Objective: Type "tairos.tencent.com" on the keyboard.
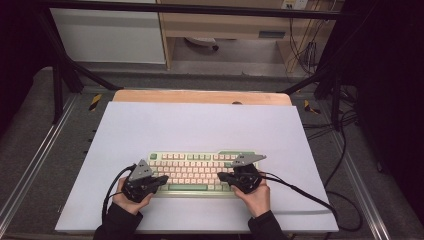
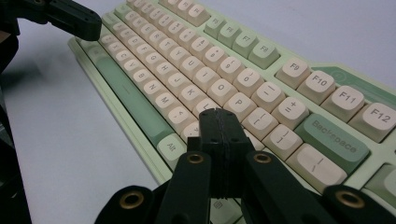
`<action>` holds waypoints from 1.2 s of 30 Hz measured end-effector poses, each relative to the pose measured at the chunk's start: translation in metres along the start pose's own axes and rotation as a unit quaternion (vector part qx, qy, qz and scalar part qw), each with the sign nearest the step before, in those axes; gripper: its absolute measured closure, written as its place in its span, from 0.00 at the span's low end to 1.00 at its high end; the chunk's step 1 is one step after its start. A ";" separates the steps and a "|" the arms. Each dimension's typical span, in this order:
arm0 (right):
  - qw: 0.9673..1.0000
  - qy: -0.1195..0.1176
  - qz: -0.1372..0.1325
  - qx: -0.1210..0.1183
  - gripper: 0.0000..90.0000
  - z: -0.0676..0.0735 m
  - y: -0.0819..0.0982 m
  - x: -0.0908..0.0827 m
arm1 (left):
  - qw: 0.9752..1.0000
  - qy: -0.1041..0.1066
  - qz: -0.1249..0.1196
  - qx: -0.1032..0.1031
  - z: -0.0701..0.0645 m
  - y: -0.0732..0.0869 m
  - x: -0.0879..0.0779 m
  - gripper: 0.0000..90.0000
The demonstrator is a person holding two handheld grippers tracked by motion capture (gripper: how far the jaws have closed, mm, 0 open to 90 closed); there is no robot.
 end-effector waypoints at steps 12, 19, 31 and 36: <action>1.000 -0.001 -0.001 0.004 1.00 0.003 -0.010 0.005 | 1.000 -0.006 -0.005 -0.012 0.010 0.010 -0.009 1.00; 1.000 0.000 0.000 0.005 1.00 0.006 -0.021 0.015 | 1.000 -0.005 -0.004 -0.017 0.012 0.014 -0.010 1.00; 1.000 0.006 0.006 0.006 1.00 0.008 -0.033 0.033 | 1.000 -0.003 -0.005 -0.017 0.013 0.014 -0.010 1.00; 1.000 0.010 0.010 0.011 1.00 0.005 -0.033 0.039 | 1.000 -0.004 -0.005 -0.018 0.014 0.015 -0.010 1.00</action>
Point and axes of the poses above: each handheld gripper's, and its own axes: x roughly forward along the jaws, y roughly out of its underside, z roughly to its left, the point moved 3 cm from there along x, roughly forward along the jaws, and after that the axes turned 10 degrees about z, right-handed, at the moved point
